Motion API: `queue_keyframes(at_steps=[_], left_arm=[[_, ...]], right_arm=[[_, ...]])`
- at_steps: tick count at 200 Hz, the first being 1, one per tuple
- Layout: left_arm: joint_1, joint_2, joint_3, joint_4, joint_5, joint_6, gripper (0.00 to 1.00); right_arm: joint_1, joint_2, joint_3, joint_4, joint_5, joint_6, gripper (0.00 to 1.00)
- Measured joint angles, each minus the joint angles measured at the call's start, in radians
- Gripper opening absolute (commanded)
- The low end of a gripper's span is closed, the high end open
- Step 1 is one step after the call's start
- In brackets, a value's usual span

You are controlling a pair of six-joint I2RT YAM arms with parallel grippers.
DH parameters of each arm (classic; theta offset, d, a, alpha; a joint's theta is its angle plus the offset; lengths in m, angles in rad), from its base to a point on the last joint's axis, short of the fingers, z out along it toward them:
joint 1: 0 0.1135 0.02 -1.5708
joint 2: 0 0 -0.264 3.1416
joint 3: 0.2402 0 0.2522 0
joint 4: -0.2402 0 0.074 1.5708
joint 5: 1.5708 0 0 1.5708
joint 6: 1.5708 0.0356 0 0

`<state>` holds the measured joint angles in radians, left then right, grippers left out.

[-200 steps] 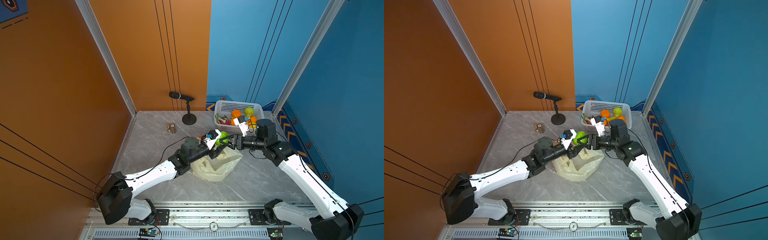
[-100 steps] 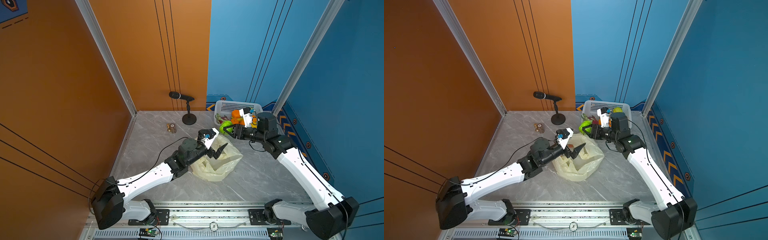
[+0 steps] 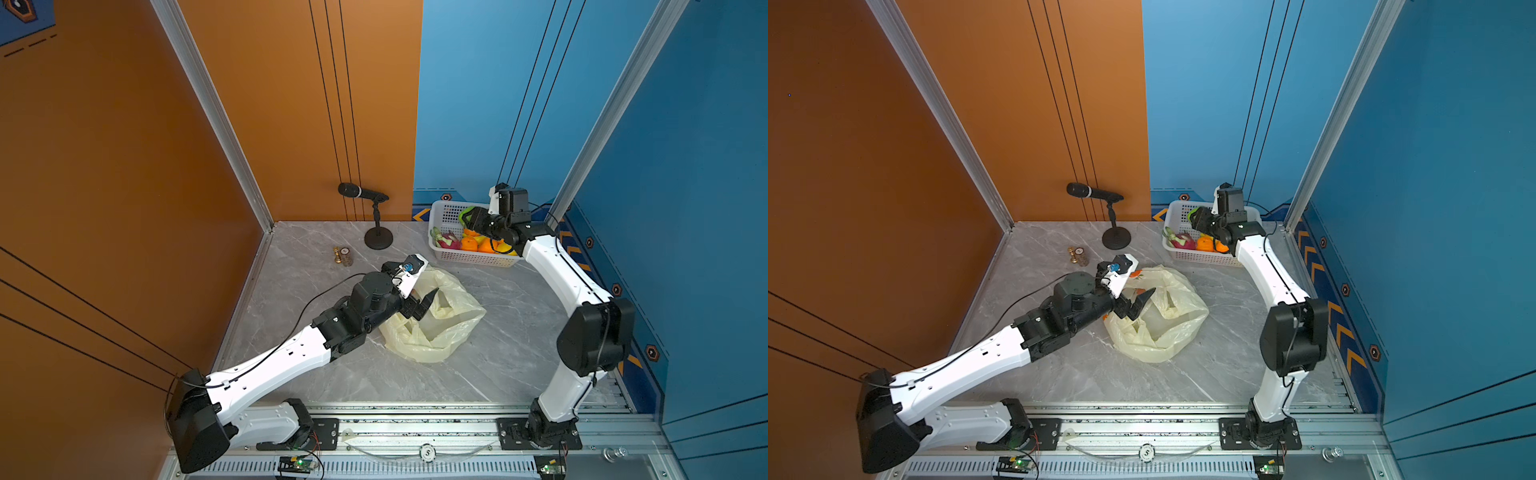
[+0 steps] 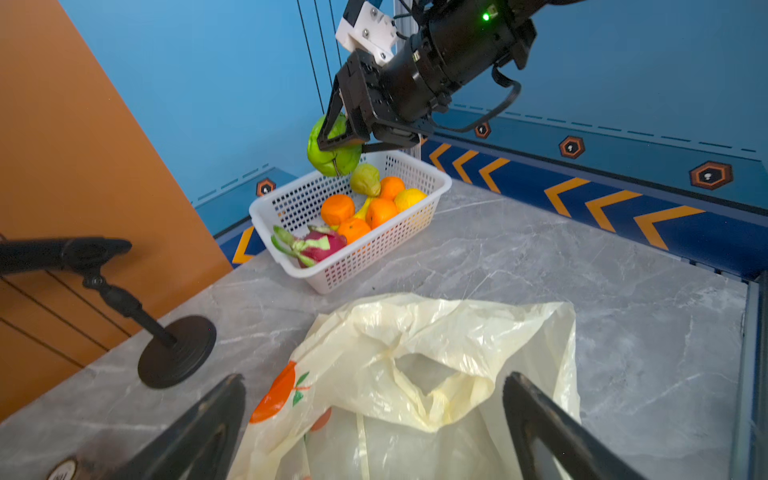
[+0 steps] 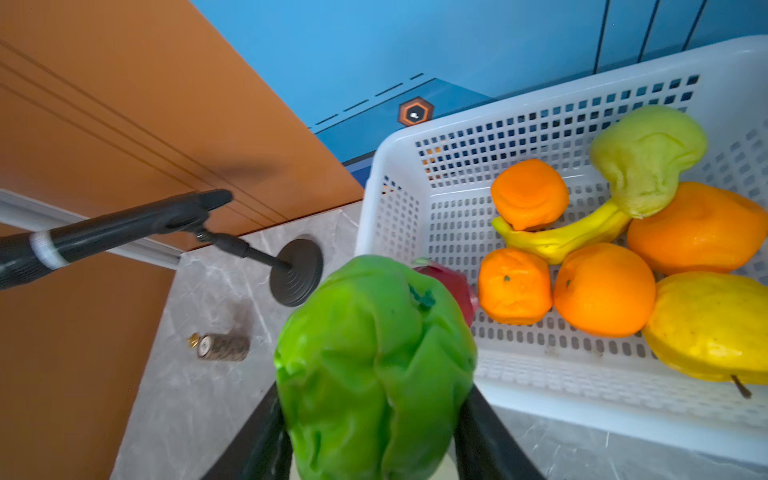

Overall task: Untie the knot of the plastic bag and take out the fruit
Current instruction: 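Carry the green fruit into the white basket with the right gripper and release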

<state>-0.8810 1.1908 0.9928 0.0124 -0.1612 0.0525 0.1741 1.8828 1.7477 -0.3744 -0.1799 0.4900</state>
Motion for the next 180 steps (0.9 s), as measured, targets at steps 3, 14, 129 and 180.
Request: queue_keyframes(at_steps=[3, 14, 129, 180], left_arm=[[0.003, -0.002, 0.005, -0.020, -0.001, -0.007, 0.98], [0.010, -0.005, 0.026, -0.075, -0.002, -0.027, 0.97], [0.039, -0.068, 0.092, -0.361, -0.048, -0.178, 0.97], [0.039, -0.135, 0.047, -0.384, -0.117, -0.205, 0.98]], right_arm=[[-0.003, 0.021, 0.020, -0.006, 0.005, -0.001, 0.39], [-0.011, 0.093, 0.087, -0.011, 0.026, -0.007, 0.39], [-0.028, 0.657, 0.579, -0.037, 0.053, -0.017, 0.38], [-0.018, 0.702, 0.594, -0.047, 0.046, -0.001, 0.60]])
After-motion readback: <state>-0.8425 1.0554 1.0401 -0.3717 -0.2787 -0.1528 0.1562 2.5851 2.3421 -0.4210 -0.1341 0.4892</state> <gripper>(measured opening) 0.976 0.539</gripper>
